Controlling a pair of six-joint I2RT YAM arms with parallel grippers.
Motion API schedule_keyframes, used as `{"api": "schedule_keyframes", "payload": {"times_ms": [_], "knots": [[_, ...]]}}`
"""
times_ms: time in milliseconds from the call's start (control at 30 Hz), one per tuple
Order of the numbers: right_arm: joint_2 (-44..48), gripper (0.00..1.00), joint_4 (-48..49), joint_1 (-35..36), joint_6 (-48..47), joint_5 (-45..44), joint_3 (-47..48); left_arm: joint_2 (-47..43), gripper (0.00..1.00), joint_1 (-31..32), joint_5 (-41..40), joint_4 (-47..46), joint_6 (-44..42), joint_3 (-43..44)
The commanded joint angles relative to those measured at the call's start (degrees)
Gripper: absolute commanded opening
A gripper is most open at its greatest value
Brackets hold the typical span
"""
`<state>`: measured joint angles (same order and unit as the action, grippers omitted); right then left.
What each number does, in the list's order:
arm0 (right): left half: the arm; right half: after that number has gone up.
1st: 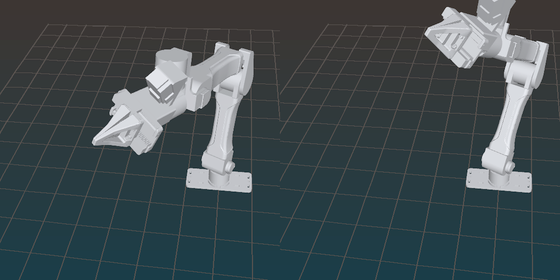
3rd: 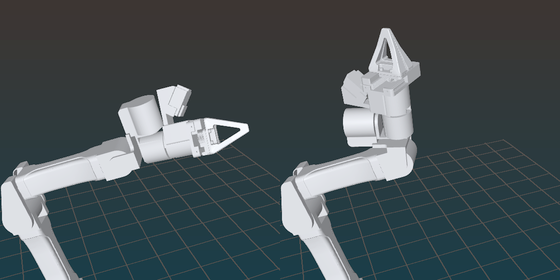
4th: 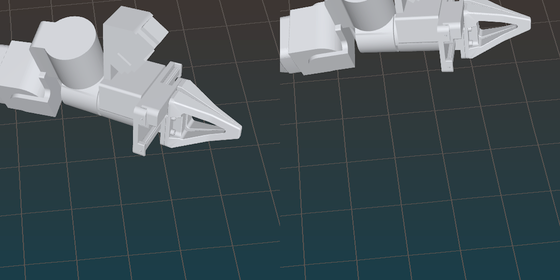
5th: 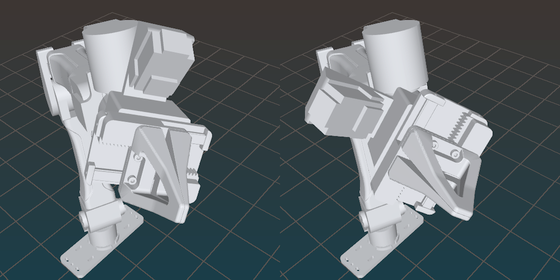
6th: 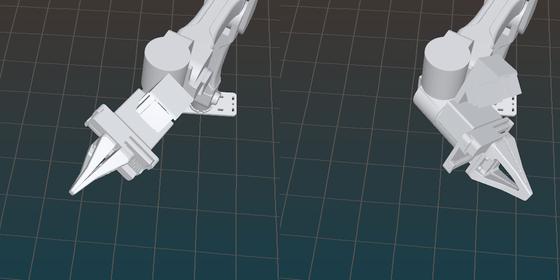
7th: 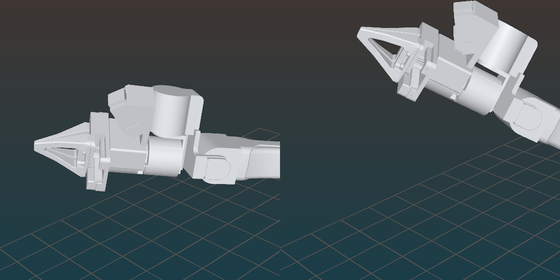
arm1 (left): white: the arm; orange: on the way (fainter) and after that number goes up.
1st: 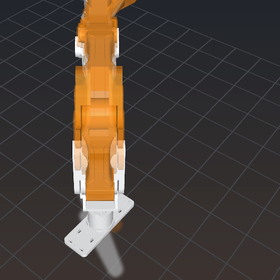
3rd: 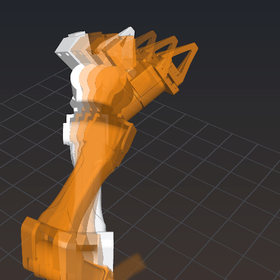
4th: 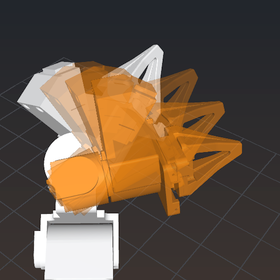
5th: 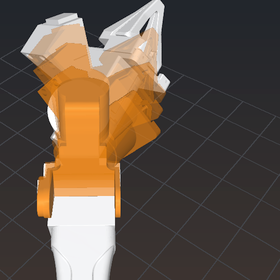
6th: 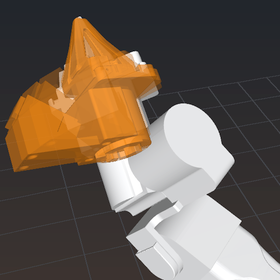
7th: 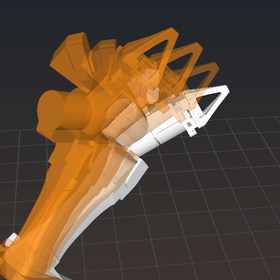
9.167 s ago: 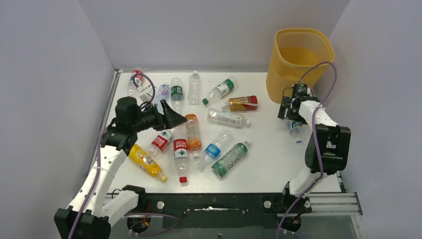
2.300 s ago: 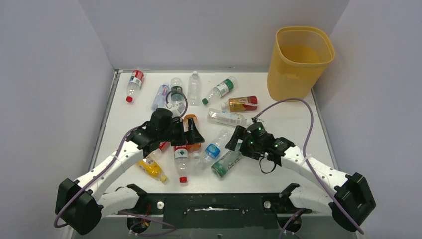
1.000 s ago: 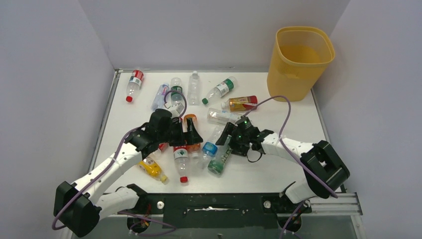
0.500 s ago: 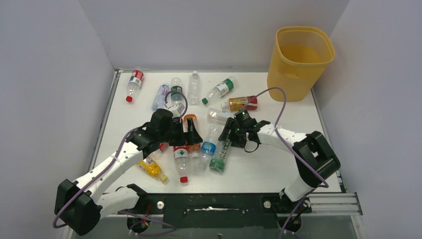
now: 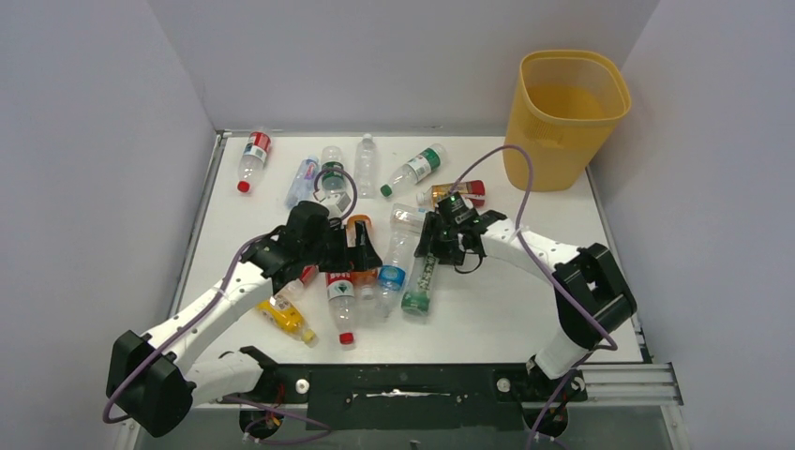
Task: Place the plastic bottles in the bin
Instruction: Pick up the plastic bottle at the center of the board, then place the plastic bottle in the trash bin.
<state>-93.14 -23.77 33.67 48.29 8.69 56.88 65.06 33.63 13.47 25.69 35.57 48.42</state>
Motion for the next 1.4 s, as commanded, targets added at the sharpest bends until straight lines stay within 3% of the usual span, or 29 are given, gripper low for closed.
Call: {"api": "schedule_keyframes", "payload": {"times_ms": [0,400,767,1033,1367], "knots": [[4.14,0.48,-7.58,-0.81,-5.08,-6.05,9.03,-0.11,0.87,0.09,-0.97,-0.42,-1.85,3.56],[9.06,0.48,-20.98,-11.39,-15.06,-9.64,28.77,-0.41,0.88,0.11,-0.58,-1.13,-1.88,2.59],[12.35,0.52,-22.02,-27.45,-21.14,-4.35,44.0,-0.63,0.88,0.2,1.14,-3.47,-1.08,1.64],[12.33,0.54,-20.18,-30.19,-21.91,-2.32,49.59,-1.9,0.88,0.16,2.12,-2.05,-0.92,0.85],[15.82,0.54,-13.19,-33.68,-21.83,0.05,48.78,-2.37,0.88,0.21,1.23,0.03,-1.06,1.72]]}}
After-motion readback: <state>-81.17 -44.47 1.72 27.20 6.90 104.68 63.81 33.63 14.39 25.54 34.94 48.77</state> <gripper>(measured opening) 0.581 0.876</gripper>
